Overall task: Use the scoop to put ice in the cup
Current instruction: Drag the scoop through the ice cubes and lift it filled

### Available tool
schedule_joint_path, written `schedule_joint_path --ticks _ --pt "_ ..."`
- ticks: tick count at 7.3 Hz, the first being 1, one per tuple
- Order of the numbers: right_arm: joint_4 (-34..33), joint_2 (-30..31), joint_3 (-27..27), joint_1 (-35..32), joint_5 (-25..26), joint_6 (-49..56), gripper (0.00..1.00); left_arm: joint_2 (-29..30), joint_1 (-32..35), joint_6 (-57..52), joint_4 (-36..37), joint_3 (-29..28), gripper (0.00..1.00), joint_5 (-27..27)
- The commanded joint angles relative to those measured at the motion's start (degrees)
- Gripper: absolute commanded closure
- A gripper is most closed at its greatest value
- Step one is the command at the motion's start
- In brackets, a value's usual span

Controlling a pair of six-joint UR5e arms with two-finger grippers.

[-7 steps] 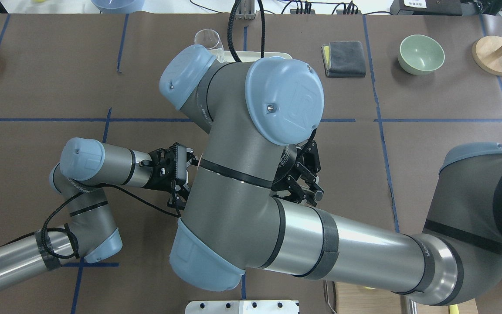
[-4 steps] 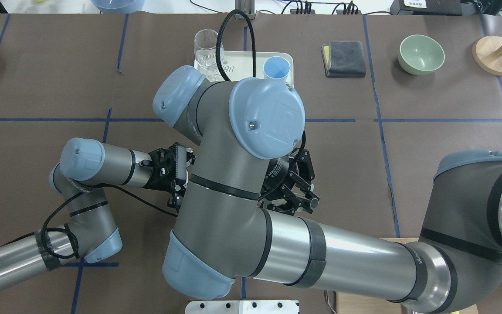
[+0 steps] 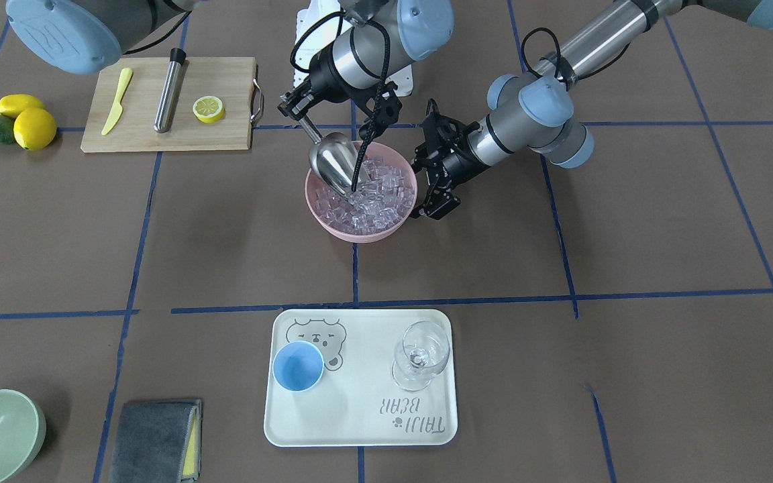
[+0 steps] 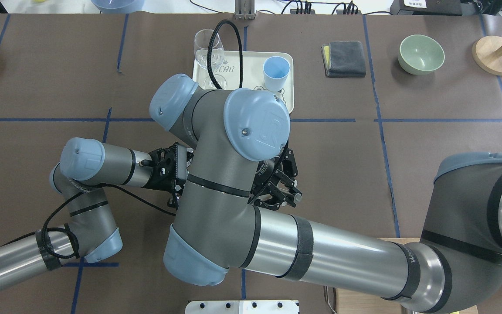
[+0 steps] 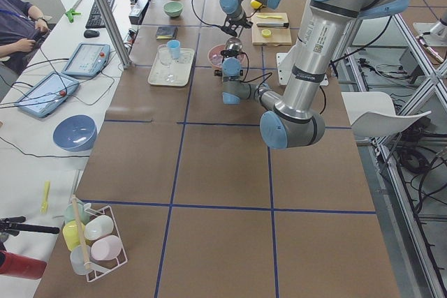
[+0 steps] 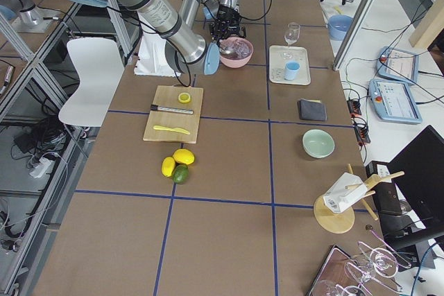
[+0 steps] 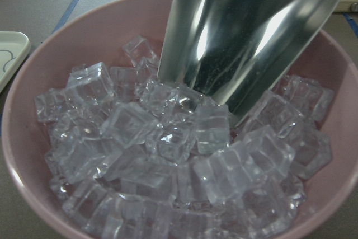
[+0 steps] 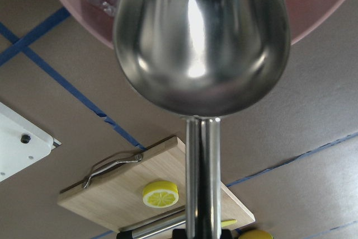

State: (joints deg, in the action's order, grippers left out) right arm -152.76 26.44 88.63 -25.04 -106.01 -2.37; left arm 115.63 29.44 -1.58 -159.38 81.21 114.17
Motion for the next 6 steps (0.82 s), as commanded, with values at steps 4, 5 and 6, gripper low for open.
schedule_joint_path --ticks 4,5,6 --pt "13.6 7.11 0.31 -0.09 0.01 -0.53 1.0 0.03 0.0 0.0 -0.05 0.0 0.0 0.0" --pt "14.85 8.0 0.57 -0.18 0.01 -0.53 1.0 0.03 0.0 0.0 0.03 0.0 0.0 0.0" --pt "14.95 8.62 1.53 -0.27 0.01 -0.44 1.0 0.03 0.0 0.0 0.04 0.0 0.0 0.0"
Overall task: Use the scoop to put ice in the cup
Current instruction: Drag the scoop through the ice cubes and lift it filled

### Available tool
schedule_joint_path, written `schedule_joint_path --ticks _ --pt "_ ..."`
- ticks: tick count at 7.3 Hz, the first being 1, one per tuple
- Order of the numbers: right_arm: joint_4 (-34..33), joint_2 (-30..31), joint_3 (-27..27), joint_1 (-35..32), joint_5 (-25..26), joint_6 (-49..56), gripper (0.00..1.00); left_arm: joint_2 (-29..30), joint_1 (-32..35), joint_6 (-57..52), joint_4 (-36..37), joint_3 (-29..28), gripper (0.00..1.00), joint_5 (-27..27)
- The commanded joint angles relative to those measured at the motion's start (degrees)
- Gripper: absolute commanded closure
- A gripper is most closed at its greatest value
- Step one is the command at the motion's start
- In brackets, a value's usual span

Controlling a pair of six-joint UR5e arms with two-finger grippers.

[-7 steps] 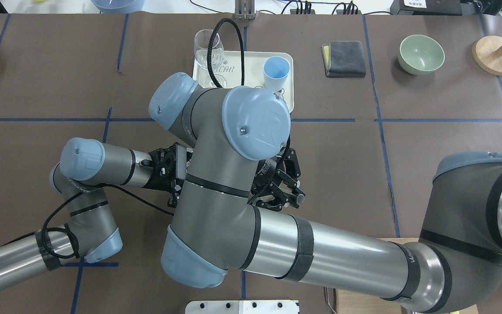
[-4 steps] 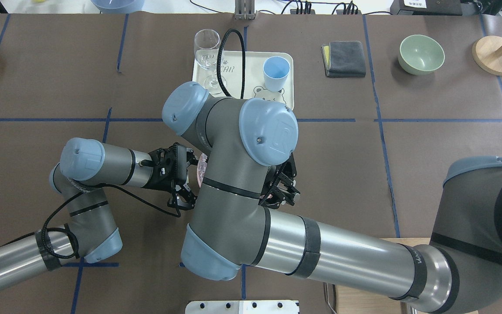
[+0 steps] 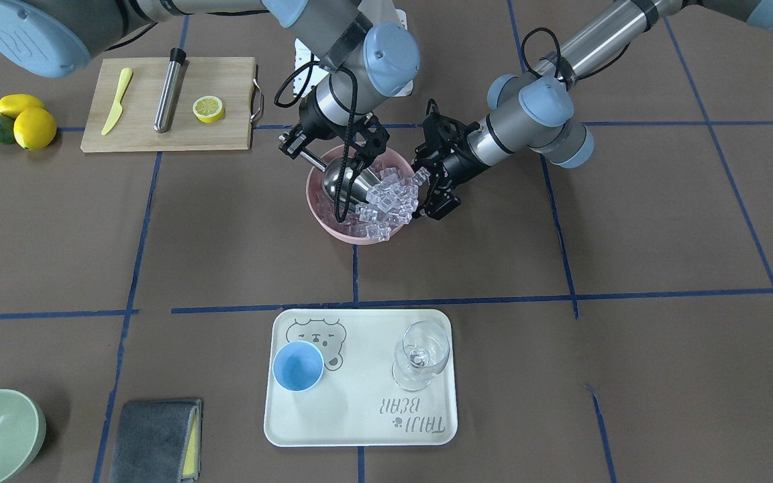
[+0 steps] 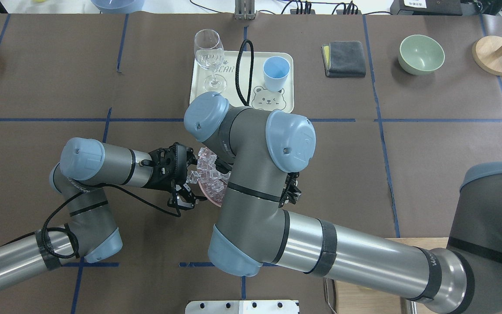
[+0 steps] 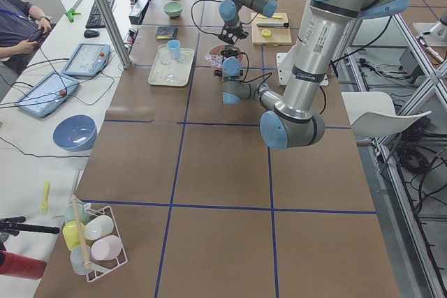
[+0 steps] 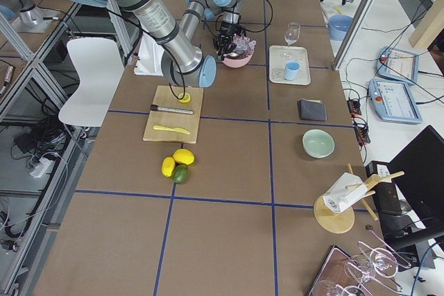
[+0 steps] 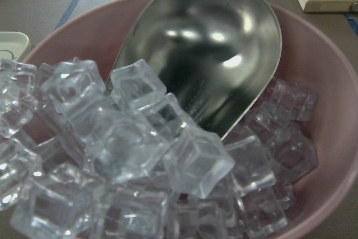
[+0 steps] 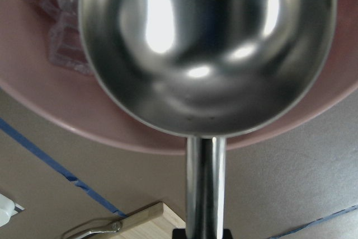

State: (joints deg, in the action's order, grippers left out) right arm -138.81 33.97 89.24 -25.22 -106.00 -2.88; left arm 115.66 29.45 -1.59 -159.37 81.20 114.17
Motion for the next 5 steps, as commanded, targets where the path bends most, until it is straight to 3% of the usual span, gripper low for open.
schedule_joint_path --ticks 1,3,5 --pt "1.78 4.06 4.68 -0.09 0.0 0.16 1.0 0.0 -0.01 0.01 0.02 -0.08 0.0 0.0" --pt "1.88 7.42 9.8 -0.18 0.0 0.16 1.0 0.0 -0.1 0.01 0.02 -0.08 0.0 0.0" --pt "6.77 10.21 12.17 -0.35 -0.17 -0.02 1.0 0.0 -0.1 -0.08 0.02 -0.08 0.0 0.0"
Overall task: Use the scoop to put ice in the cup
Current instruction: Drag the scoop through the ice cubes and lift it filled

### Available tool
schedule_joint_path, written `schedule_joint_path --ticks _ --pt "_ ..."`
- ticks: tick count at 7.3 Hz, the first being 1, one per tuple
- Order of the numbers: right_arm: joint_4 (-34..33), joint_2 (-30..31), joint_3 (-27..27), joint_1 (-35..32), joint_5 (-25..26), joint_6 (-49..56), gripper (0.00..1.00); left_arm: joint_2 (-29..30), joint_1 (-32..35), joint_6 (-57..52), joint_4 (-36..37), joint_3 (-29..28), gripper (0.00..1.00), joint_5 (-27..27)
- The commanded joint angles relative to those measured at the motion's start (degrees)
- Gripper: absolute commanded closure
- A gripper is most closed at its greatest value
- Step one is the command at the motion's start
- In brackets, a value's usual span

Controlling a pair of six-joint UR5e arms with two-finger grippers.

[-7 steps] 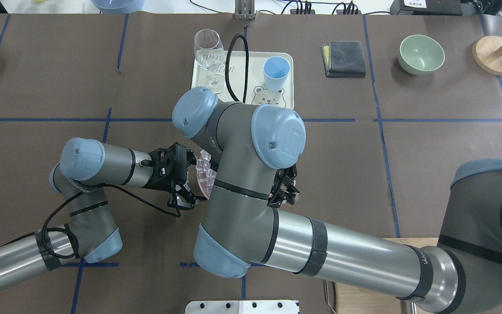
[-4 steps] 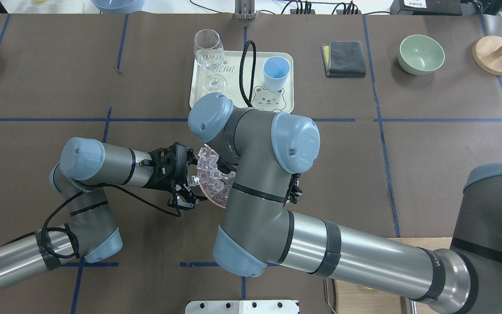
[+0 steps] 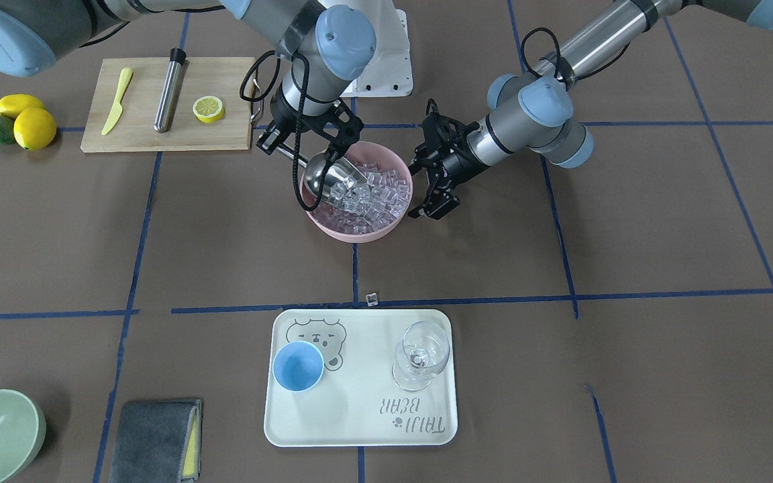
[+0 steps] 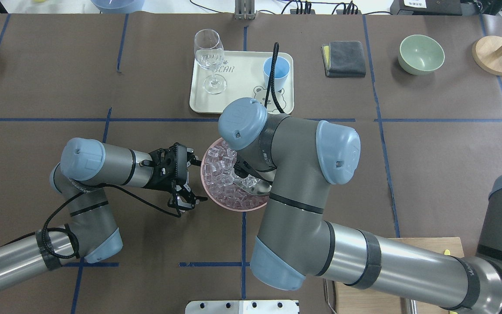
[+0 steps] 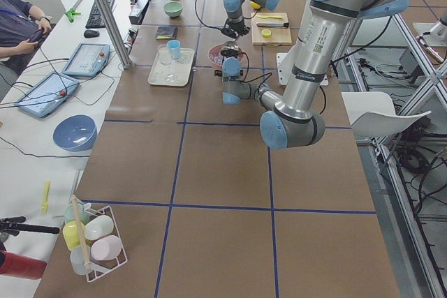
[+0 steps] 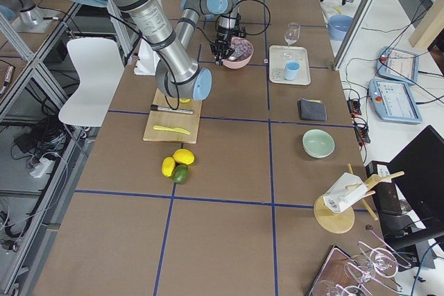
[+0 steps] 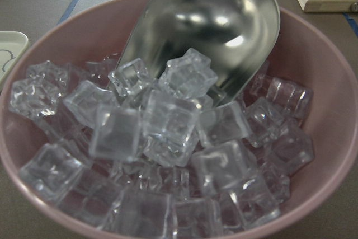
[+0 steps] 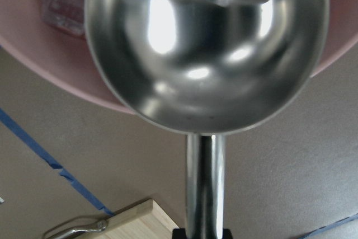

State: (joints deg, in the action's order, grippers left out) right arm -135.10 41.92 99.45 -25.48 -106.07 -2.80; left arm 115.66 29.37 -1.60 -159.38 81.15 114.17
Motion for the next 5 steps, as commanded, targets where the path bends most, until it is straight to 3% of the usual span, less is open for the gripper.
schedule_joint_path --ticks 1,5 --pt "5.09 5.16 5.19 -0.27 -0.45 -0.1 1.0 0.0 0.07 -0.07 0.04 -0.03 0.0 0.0" --pt "-0.68 4.93 12.24 -4.83 -3.97 -0.1 1.0 0.0 -0.02 0.02 0.04 -0.03 0.0 0.0"
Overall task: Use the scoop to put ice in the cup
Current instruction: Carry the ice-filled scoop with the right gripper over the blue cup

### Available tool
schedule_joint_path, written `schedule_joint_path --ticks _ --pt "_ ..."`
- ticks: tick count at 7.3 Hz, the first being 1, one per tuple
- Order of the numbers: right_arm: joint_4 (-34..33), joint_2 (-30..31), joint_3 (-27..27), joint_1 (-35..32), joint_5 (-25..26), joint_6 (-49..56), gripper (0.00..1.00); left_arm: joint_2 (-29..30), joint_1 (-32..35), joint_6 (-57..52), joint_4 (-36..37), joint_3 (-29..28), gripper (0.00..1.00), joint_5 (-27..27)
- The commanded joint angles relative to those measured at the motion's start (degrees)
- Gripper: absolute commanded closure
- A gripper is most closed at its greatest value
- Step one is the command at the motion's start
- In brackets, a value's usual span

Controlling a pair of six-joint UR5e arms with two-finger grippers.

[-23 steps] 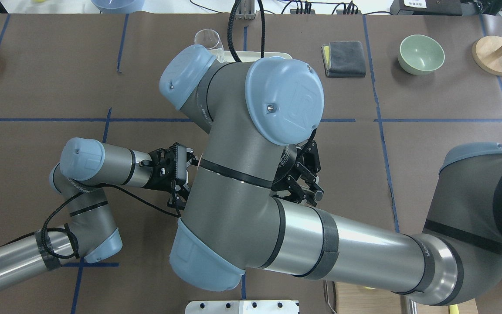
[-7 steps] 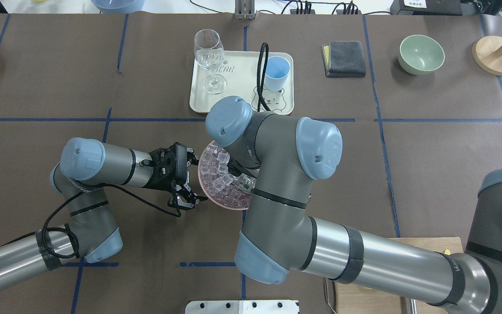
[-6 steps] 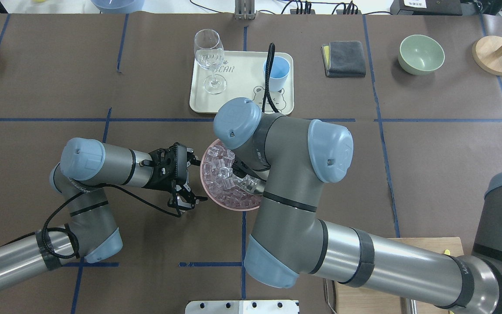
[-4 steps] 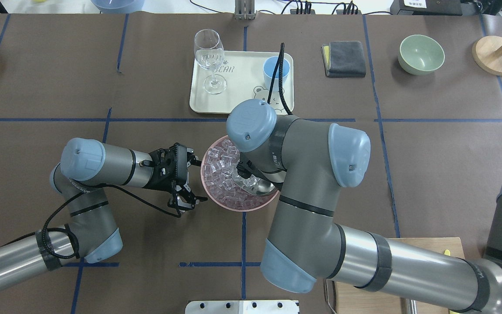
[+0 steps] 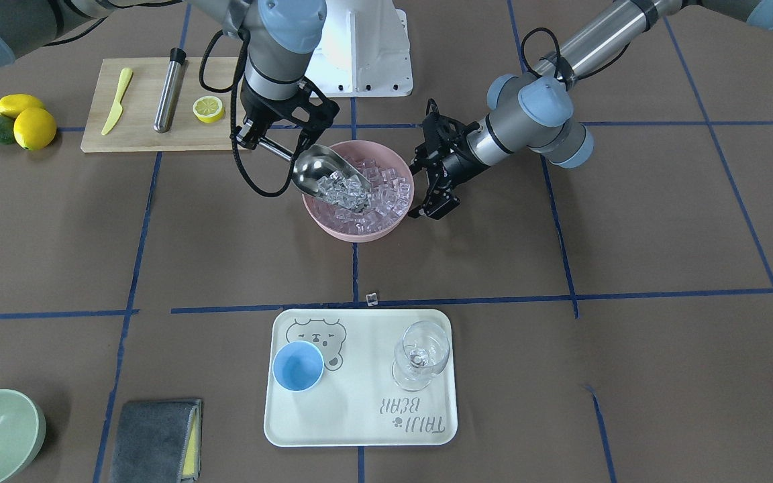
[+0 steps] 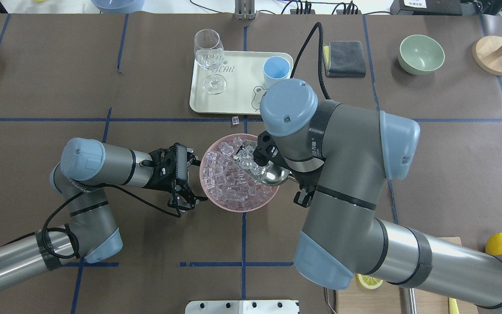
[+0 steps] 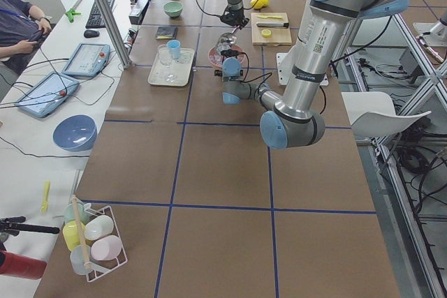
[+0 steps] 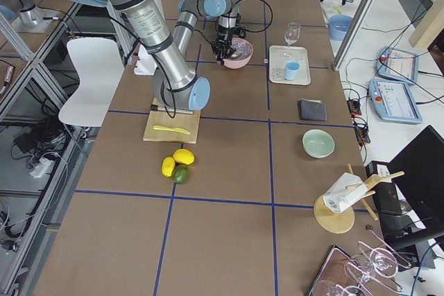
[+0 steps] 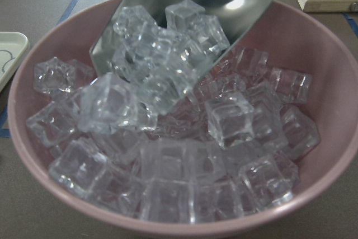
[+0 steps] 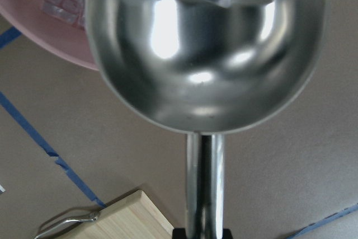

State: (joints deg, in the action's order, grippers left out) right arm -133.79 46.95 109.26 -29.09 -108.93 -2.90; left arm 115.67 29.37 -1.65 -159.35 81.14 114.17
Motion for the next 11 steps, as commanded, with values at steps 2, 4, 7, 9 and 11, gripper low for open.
schedule_joint_path --ticks 2,4,7,9,11 --pt "-2.61 -0.54 2.8 -4.82 -4.78 0.0 1.0 0.0 -0.02 0.07 0.0 0.07 0.0 0.0" --pt "-2.61 -0.54 3.15 -8.86 -8.38 -0.18 1.0 0.09 -0.02 0.07 0.0 0.07 0.0 0.0" --pt "-2.35 -1.24 0.88 -14.14 -10.78 -7.36 1.0 0.43 -0.02 0.16 -0.44 0.07 0.0 0.0" --pt "-2.35 -5.53 -7.45 -16.87 -12.96 -9.31 1.0 0.44 0.07 0.16 -0.79 0.07 0.0 0.0" --pt "-1.91 -7.73 -12.03 -17.93 -12.8 -9.4 1.0 0.61 0.07 0.16 -0.88 0.07 0.0 0.0"
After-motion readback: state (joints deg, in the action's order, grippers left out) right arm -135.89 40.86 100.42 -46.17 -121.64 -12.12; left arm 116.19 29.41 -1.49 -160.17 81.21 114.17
